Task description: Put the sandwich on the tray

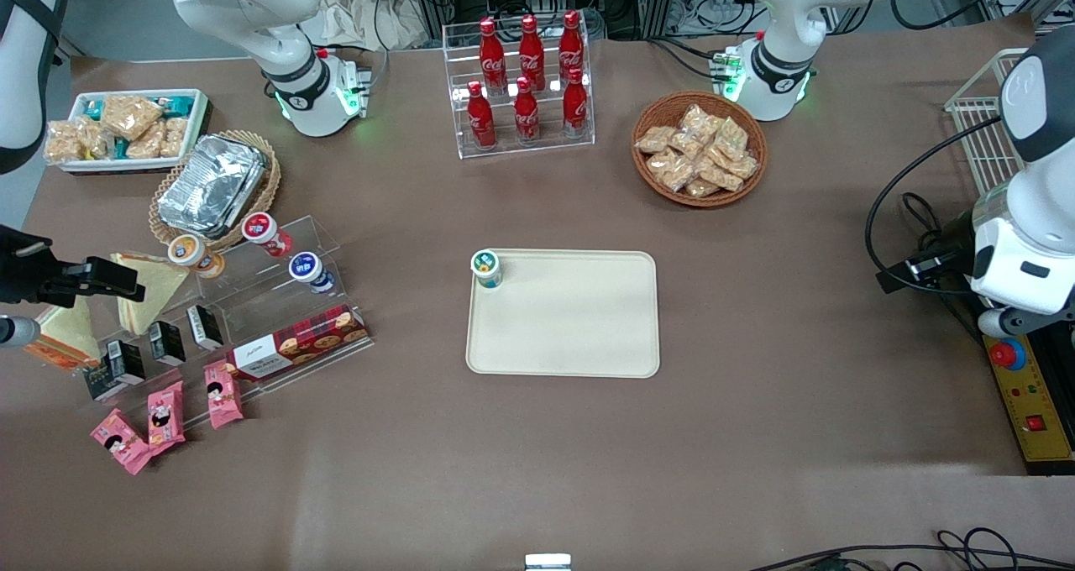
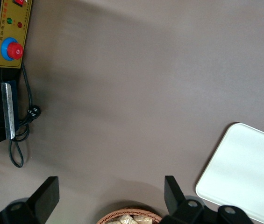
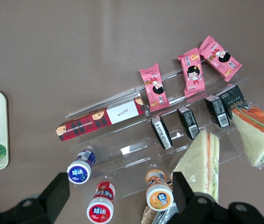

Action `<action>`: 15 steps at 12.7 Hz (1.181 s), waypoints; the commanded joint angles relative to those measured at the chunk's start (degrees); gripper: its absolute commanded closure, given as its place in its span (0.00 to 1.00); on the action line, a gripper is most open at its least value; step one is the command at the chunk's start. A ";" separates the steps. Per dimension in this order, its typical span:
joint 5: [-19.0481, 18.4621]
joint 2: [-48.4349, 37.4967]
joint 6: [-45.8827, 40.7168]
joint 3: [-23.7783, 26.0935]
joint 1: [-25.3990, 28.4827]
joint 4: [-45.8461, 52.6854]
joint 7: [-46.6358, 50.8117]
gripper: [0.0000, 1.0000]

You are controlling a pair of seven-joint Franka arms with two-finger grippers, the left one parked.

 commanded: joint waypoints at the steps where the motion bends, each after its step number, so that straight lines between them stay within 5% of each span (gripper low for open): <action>1: 1.14 -0.24 0.23 -0.13 -0.26 0.07 -0.23 0.02; 10: 0.96 -0.50 -1.09 -0.57 -3.15 -0.19 -1.36 0.02; 15: 0.79 -0.06 -0.03 -0.57 -11.58 -0.28 -16.90 0.02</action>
